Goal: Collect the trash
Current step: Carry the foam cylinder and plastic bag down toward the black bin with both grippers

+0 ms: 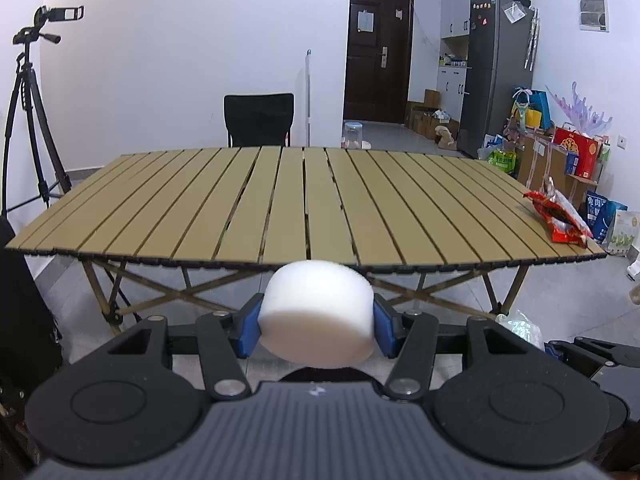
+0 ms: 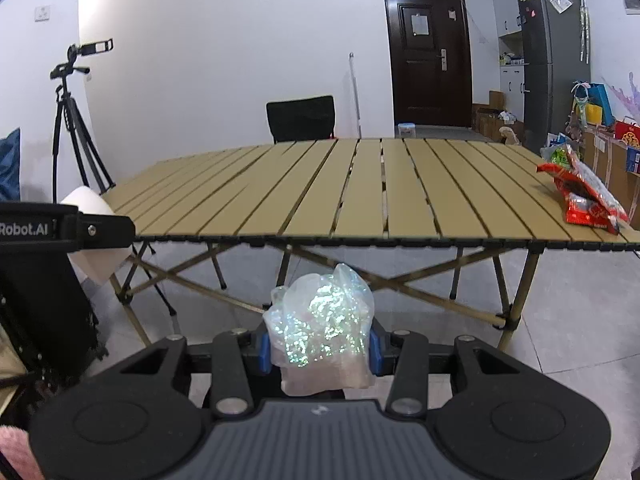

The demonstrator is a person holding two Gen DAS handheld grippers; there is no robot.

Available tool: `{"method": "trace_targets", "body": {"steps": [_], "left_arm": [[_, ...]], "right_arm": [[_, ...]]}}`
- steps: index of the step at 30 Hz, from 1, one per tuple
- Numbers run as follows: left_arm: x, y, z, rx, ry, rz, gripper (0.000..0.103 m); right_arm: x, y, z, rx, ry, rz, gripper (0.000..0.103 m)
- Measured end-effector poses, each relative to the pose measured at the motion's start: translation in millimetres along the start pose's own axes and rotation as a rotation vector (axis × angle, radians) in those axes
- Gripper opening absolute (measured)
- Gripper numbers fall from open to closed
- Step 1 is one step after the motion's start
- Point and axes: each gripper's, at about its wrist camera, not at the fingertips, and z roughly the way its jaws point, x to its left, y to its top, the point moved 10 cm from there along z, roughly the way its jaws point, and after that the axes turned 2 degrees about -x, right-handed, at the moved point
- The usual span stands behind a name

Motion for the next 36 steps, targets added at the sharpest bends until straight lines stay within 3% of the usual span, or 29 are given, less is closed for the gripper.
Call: {"method": "trace_targets", "body": {"steps": [18, 36], "left_arm": [[17.4, -80.9, 21.6, 0.147, 0.023, -0.024, 0.056], [37.4, -184.8, 94.4, 0.386, 0.059, -0.042, 0.056]], "right_arm": [[5.6, -84.8, 22.4, 0.179, -0.005, -0.034, 0.042], [-16.5, -172.8, 78.6, 0.397, -0.032, -0.033, 0.042]]}}
